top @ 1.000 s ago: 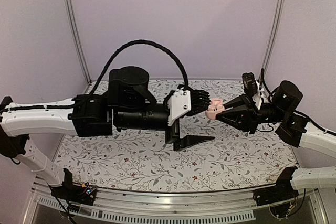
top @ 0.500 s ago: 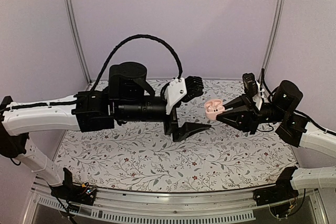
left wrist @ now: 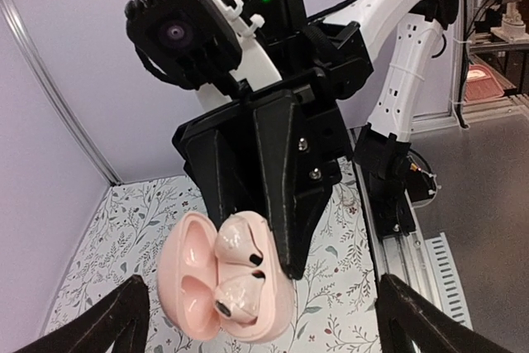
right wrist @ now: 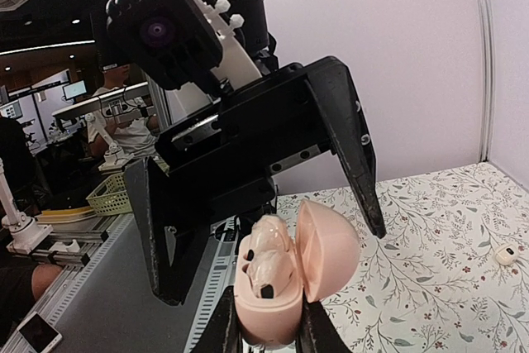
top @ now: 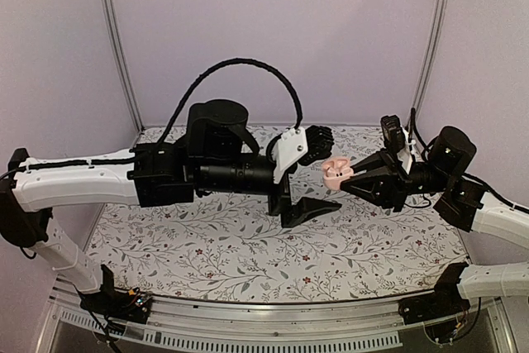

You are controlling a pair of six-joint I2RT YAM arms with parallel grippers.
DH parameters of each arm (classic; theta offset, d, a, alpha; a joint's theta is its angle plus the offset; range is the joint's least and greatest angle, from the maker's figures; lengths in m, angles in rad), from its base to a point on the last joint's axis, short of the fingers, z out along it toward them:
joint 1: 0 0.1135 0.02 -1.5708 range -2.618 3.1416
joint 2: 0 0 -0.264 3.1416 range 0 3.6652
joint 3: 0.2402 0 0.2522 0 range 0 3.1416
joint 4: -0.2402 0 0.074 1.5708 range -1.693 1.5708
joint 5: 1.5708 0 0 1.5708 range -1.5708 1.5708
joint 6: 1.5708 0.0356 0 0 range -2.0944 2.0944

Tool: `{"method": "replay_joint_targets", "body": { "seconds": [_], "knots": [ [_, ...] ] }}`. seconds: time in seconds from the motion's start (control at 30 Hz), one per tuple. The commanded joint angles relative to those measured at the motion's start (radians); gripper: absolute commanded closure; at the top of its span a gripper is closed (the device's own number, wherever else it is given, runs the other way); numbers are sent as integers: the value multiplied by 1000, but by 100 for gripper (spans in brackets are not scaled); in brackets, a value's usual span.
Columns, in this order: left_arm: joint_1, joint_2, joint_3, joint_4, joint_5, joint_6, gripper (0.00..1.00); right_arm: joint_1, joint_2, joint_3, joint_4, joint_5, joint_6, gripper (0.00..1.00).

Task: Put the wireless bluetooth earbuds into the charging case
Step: Close the charging case with the earbuds inside.

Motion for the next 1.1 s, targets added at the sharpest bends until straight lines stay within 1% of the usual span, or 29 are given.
{"method": "replay_joint_targets", "body": {
  "seconds": [0.0,1.07],
  "knots": [
    [1,16,32,-11,36,4,5,-4,-11,24,-4,-7,-9,100],
    [-113,-16,32,-29,26,124,6,-5,-16,24,-15,21,-17,100]
  ]
}}
